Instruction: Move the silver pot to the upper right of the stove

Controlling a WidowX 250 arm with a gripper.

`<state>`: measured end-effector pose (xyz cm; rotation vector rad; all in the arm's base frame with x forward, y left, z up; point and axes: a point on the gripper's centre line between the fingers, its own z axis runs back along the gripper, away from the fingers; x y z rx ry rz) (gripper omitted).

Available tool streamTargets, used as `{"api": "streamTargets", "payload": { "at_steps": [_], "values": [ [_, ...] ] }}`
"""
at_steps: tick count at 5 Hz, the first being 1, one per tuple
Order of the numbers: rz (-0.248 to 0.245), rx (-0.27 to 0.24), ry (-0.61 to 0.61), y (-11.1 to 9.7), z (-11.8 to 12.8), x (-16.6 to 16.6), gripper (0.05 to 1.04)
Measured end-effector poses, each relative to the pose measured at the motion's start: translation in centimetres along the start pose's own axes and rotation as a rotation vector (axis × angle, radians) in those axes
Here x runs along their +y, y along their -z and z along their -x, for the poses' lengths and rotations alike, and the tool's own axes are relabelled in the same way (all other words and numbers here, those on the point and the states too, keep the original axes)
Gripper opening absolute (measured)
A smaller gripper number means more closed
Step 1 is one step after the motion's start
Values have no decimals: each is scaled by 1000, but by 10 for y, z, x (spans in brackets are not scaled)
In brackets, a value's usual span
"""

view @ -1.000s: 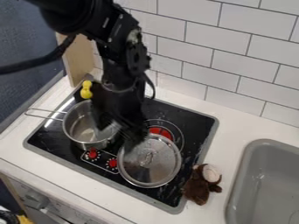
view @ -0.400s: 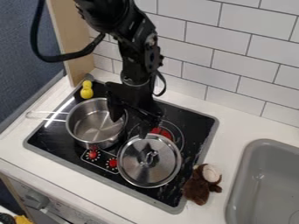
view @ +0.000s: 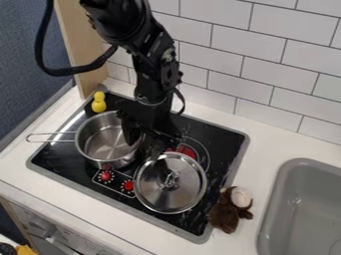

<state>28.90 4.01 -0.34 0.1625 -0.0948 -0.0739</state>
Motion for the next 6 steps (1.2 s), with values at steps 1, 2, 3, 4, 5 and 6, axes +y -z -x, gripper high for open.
{"api": "streamTargets", "payload": {
  "at_steps": [1,2,3,4,5,6],
  "values": [
    [11,2,-13,1,1,-2,351],
    [33,37,-46,-4,1,2,149],
    [31,50,-78,-11,-1,7,80],
    [18,41,-121,-30,-7,13,78],
    [23,47,-128,-49,-12,3,78],
    [27,35,-111,-62,-15,-22,78]
  ]
}}
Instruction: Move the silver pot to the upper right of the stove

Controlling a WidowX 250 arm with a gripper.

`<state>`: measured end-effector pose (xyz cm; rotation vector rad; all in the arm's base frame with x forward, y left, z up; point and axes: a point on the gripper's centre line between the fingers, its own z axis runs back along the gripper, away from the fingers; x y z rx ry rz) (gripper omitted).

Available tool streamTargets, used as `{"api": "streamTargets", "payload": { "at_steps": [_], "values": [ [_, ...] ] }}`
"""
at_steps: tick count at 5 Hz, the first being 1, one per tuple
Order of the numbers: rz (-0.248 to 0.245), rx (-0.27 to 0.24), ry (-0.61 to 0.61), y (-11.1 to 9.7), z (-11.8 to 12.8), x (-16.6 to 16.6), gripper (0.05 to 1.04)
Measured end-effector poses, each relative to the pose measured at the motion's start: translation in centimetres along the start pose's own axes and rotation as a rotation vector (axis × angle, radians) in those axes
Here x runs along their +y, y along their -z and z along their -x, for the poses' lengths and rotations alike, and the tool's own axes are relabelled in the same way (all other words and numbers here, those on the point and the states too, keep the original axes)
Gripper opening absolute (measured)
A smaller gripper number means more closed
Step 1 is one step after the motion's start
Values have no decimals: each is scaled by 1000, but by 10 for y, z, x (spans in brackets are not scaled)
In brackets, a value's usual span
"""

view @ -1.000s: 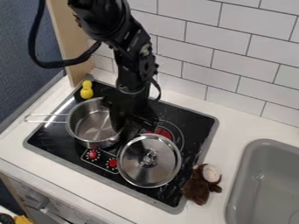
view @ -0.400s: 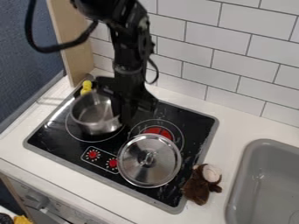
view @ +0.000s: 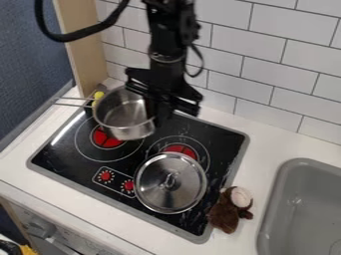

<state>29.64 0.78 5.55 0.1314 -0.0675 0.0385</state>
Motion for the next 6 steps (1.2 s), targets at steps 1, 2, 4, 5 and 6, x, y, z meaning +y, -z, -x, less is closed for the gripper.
{"api": "streamTargets", "payload": {
  "at_steps": [1,2,4,5,6],
  "values": [
    [-3,-54,-9,-12,-11,-33,78],
    [-24,-26,14,-8,-14,-59,78],
    [-43,-32,49,16,-29,-100,78],
    [-49,-34,63,27,-32,-111,78],
    [-53,-37,84,32,-34,-121,78]
  ]
}}
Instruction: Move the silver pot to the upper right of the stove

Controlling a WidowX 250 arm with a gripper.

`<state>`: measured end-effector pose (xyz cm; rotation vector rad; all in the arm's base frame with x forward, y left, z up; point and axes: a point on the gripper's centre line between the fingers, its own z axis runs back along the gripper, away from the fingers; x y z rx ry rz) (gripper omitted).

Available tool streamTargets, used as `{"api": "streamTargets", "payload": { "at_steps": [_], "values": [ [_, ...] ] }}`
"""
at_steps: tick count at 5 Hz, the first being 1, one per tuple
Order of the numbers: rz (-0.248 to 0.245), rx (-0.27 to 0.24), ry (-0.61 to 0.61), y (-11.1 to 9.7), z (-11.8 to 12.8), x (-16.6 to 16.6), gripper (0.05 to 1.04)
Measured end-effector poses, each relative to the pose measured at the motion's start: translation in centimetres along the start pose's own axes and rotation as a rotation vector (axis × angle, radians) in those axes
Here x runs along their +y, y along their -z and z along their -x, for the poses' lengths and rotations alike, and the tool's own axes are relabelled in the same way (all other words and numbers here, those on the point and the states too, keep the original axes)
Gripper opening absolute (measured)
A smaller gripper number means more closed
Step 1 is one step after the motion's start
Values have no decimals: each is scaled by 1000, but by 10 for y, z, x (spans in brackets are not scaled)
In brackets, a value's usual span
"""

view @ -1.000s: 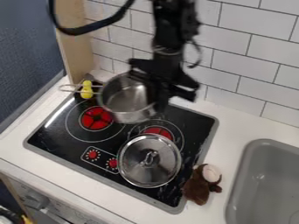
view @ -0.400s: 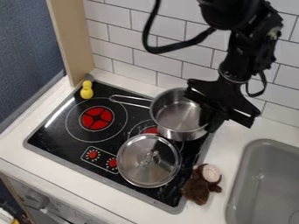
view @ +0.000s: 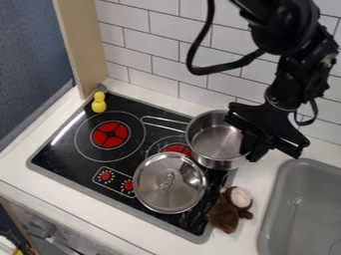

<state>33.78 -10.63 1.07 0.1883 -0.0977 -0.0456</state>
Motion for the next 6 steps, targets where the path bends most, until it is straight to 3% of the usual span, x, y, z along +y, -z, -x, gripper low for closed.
{"api": "streamTargets", "payload": {
  "at_steps": [2,3,5,6],
  "values": [
    [-6,-1,0,9,-16,-7,106],
    [-13,6,-17,8,-16,-6,283],
    [-8,31,-1,6,-15,-3,875],
    [-1,48,-11,6,-14,0,1004]
  ]
}}
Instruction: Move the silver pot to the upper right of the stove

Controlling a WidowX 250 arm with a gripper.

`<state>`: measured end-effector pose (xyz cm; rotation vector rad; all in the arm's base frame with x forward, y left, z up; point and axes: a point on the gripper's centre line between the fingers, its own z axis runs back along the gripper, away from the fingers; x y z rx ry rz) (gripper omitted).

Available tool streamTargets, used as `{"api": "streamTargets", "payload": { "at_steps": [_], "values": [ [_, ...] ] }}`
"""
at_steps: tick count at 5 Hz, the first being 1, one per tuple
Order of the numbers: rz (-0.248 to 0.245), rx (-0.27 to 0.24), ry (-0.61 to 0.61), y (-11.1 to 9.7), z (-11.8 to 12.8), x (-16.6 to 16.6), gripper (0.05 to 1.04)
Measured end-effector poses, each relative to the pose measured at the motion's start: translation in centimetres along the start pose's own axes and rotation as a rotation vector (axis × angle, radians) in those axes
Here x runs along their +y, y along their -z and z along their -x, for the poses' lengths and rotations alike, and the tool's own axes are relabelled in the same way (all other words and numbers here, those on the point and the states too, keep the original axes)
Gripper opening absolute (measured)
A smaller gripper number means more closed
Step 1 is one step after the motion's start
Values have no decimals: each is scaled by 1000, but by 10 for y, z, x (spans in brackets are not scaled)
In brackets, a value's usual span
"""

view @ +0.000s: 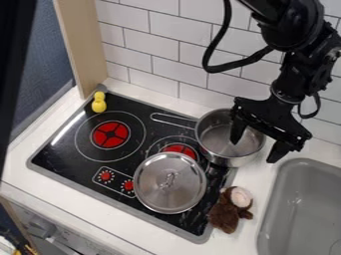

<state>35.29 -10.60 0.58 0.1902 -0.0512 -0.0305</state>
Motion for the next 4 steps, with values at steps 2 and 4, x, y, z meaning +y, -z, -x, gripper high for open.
{"api": "streamTargets", "payload": {
  "at_steps": [2,4],
  "values": [
    [68,-5,-38,-37,-7,7,1000],
    [122,-35,-57,-65,-8,15,1000]
  ]
}}
